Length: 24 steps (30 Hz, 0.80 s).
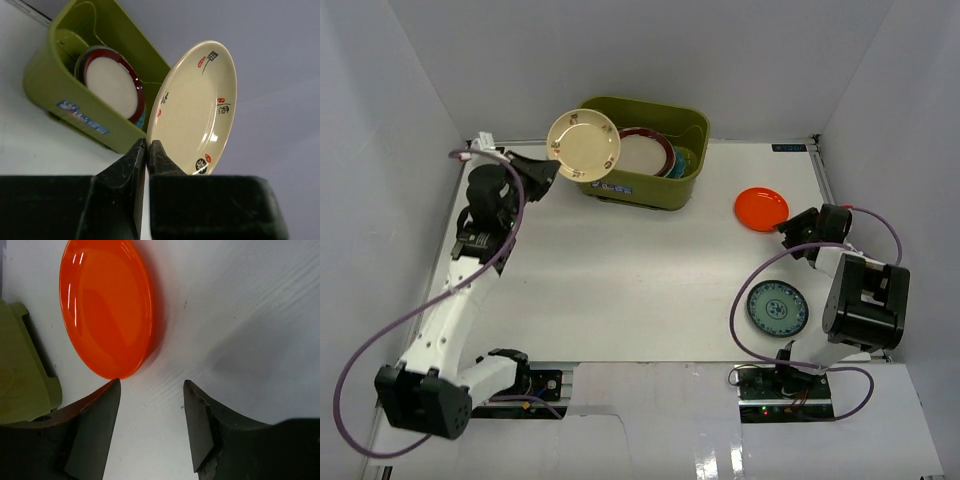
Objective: Place the plates into the plastic bin on the countertop
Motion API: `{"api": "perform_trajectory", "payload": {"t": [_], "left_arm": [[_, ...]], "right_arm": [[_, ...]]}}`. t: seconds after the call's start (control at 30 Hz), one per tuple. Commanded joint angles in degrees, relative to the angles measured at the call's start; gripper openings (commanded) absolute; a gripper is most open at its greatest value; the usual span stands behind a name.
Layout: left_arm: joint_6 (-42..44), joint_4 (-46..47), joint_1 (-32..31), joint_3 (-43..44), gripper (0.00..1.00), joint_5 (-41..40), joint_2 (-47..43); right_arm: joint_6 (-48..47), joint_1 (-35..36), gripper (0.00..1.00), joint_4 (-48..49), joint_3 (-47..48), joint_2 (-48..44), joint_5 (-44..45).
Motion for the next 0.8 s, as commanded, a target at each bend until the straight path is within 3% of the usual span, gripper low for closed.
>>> {"api": "perform_trajectory", "payload": {"t": [0.0, 0.17, 0.3, 0.5, 0.77], "left_arm": [[0.4, 7.5, -0.7, 5.9, 0.00, 5.6, 10.6], [4.9, 8.3, -1.8, 23.9, 0.00, 4.7, 31.5], [8.5, 0.2, -2.1, 39.5, 0.00, 4.5, 45.4], [10.4, -4.8, -3.3, 53.9, 0.00, 6.9, 59.6], [12.5, -9.3, -5.5, 63.3, 0.00, 7.0, 70.0]], "right_arm": [[3.2, -0.1, 0.59, 5.5, 6.1, 4.8, 2.1], [6.7, 0.1, 0.57, 11.2, 8.4, 13.3, -0.3], [7.4, 0.2, 0.47, 12.5, 10.0, 16.8, 0.0], [7.4, 0.1, 0.08, 13.5, 10.1, 18.0, -0.4], [6.1, 0.3, 0.08, 18.6, 6.5, 3.3, -5.8]]}}
